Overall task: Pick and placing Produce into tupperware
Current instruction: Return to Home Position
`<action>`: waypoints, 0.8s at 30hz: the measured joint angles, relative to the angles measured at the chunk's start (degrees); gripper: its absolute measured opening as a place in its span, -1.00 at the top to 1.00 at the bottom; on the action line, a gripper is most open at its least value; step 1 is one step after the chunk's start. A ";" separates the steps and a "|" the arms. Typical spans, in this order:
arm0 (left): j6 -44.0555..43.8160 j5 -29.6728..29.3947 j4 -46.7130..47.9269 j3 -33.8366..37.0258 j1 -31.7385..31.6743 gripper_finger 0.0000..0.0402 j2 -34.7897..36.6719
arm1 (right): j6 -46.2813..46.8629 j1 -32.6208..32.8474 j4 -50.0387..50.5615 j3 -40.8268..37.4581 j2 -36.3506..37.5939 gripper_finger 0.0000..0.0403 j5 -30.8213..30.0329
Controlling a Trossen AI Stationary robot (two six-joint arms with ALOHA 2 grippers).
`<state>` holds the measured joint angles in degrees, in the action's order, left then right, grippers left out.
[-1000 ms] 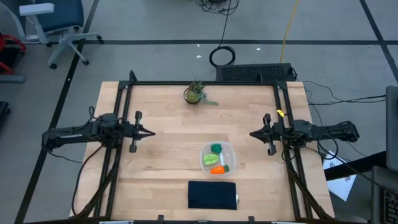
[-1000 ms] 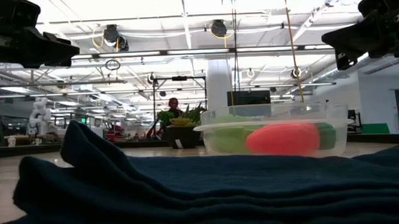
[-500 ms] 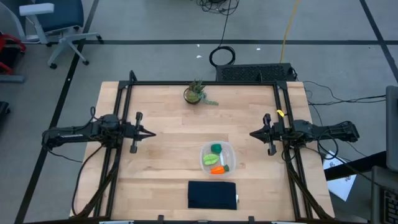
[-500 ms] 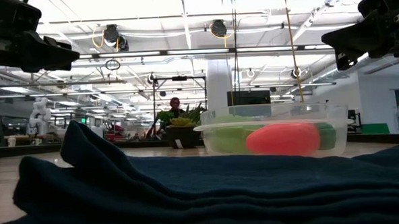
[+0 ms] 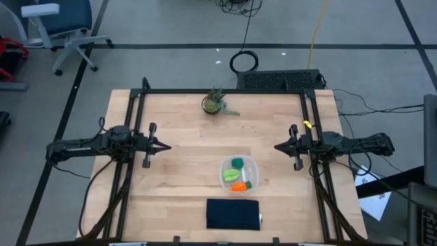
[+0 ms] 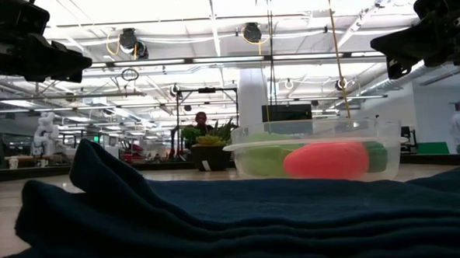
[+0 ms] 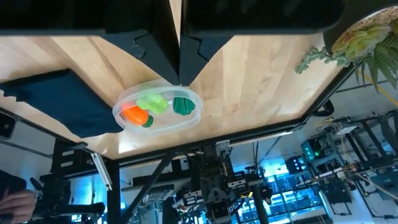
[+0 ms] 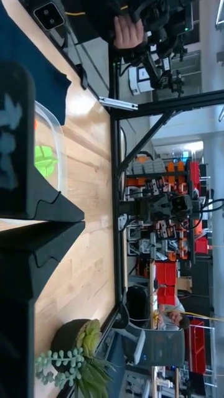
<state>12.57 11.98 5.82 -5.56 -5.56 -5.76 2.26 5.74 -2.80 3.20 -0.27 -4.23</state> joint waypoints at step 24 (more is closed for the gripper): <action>-1.08 -0.06 0.04 0.00 0.00 0.94 -0.17 | 1.52 0.00 -1.26 -0.04 -0.02 1.00 -0.04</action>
<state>11.49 11.92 5.87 -5.56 -5.57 -5.93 3.78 5.74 -4.05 3.16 -0.30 -4.26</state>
